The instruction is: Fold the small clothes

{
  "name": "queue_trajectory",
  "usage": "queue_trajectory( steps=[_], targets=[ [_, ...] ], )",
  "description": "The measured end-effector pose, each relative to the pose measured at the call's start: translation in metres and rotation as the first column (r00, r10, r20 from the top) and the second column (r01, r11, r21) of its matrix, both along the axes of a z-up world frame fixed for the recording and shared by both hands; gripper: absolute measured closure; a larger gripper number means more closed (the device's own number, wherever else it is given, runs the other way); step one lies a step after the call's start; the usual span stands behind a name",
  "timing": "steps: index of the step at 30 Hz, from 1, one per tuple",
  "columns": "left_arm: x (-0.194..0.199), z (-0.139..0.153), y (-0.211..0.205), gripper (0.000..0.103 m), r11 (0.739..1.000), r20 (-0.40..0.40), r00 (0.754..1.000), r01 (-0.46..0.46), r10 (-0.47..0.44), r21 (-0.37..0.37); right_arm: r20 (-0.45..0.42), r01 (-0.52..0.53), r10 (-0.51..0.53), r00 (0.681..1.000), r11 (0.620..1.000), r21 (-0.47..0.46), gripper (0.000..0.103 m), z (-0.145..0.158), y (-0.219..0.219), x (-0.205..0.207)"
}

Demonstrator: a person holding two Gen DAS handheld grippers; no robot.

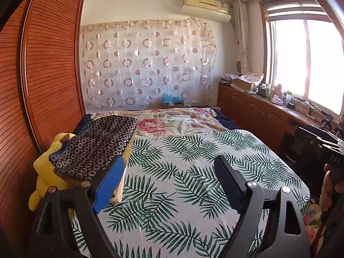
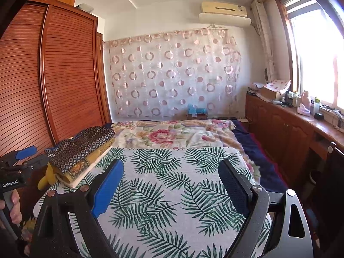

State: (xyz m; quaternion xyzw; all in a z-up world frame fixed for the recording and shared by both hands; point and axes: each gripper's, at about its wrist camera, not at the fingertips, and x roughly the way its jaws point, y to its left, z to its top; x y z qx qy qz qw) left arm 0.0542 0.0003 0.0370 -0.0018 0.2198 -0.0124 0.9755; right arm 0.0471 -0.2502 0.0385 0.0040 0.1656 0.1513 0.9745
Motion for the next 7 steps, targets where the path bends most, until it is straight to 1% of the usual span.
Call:
queue_trajectory(
  steps=[7],
  targets=[
    [0.0000,0.0003,-0.0002,0.017,1.000,0.001,1.000,0.000,0.000,0.000,0.001,0.001,-0.001,1.000,1.000,0.002,0.012,0.0003,0.0000,0.0002]
  ],
)
